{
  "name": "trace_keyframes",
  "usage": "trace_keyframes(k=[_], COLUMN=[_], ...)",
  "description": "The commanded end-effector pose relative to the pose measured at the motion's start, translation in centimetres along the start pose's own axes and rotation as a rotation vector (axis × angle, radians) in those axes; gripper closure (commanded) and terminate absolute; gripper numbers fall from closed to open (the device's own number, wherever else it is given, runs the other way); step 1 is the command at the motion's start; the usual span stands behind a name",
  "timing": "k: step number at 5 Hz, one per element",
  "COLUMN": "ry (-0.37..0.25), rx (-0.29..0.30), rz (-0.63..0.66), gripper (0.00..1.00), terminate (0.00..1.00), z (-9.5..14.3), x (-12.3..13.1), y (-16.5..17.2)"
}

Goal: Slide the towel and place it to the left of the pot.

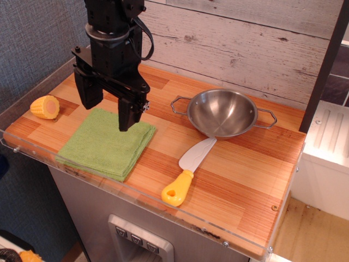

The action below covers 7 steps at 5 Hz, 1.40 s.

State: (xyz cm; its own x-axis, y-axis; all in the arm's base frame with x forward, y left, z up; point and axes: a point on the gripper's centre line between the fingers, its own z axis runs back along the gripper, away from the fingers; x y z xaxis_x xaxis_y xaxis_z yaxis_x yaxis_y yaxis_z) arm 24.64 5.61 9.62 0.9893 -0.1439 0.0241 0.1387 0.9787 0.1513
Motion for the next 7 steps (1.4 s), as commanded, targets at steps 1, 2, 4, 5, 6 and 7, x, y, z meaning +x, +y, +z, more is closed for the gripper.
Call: trace_keyframes(k=[1, 2, 4, 5, 6, 7], ry=[0.0, 0.014, 0.012, -0.035, -0.091, -0.174], rx=[0.0, -0.015, 0.01, -0.012, -0.023, -0.087], rz=[0.0, 0.03, 0.016, 0.018, 0.041, 0.099], gripper=[0.0, 0.0, 0.0, 0.0, 0.0, 0.0], terminate=[0.0, 0.0, 0.0, 0.0, 0.0, 0.0], z=[0.0, -2.8, -6.8, -7.6, -6.8, -5.3], x=[0.0, -1.0, -2.7, -2.1, -1.0, -0.1], y=[0.0, 1.3, 3.2, 3.7, 4.3, 5.5])
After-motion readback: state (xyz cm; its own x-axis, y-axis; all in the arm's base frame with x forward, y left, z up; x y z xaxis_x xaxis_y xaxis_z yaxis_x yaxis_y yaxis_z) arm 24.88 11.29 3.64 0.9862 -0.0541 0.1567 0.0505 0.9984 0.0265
